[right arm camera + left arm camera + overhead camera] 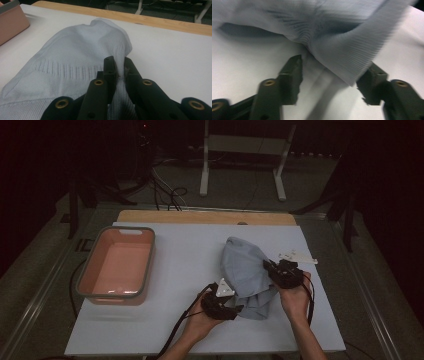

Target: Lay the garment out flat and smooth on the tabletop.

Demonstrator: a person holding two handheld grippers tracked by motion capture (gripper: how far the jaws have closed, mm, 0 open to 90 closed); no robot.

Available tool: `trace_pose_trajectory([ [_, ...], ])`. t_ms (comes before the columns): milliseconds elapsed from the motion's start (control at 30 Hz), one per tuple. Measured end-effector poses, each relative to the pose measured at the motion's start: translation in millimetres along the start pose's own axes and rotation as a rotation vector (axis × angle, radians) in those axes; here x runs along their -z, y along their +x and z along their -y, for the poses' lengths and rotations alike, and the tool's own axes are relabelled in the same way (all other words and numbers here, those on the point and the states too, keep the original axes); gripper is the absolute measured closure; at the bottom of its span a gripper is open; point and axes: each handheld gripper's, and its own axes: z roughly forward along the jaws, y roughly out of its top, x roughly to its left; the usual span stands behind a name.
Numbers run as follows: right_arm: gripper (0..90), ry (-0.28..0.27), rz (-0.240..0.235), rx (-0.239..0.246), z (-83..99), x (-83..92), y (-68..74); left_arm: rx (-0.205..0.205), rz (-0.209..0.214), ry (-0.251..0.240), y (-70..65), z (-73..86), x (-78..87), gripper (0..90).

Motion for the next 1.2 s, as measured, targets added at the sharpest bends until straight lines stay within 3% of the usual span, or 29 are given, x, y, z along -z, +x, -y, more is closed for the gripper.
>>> trace_pose_trajectory([
  [100,83.8,-0.004,0.001,0.003,-1.0,1.9,-1.7,0.001,-0.007,0.001,2.3,-0.3,-2.9,70.7],
  [133,83.8,-0.007,0.001,0.002,-1.3,3.2,-2.4,0.016,-0.023,-0.02,6.5,-1.7,1.0,70.7],
  [167,83.8,-0.01,0.008,0.002,-1.3,6.2,-4.8,0.018,-0.033,-0.031,8.6,-2.9,4.9,83.3],
  [233,83.8,-0.016,0.012,0.001,-0.5,8.3,-8.0,0.018,-0.07,-0.056,12.6,-6.1,14.0,87.5],
  [533,83.9,-0.013,0.032,-0.018,5.8,11.6,-15.4,0.054,-0.193,-0.167,33.7,-15.4,57.1,88.0],
  [667,83.9,-0.013,0.021,-0.021,9.1,12.0,-14.1,0.036,-0.222,-0.202,34.4,-16.2,66.4,88.0],
  [733,83.9,-0.014,0.026,-0.023,10.2,12.4,-13.7,0.033,-0.225,-0.196,32.8,-15.4,64.1,87.0],
  [967,83.9,-0.015,0.047,-0.05,17.4,17.9,-25.4,0.049,-0.194,-0.164,29.3,-9.7,47.1,63.0],
  [1200,83.9,-0.007,0.068,-0.07,26.6,24.5,-35.1,0.043,-0.168,-0.099,24.2,-5.0,28.7,55.1],
])
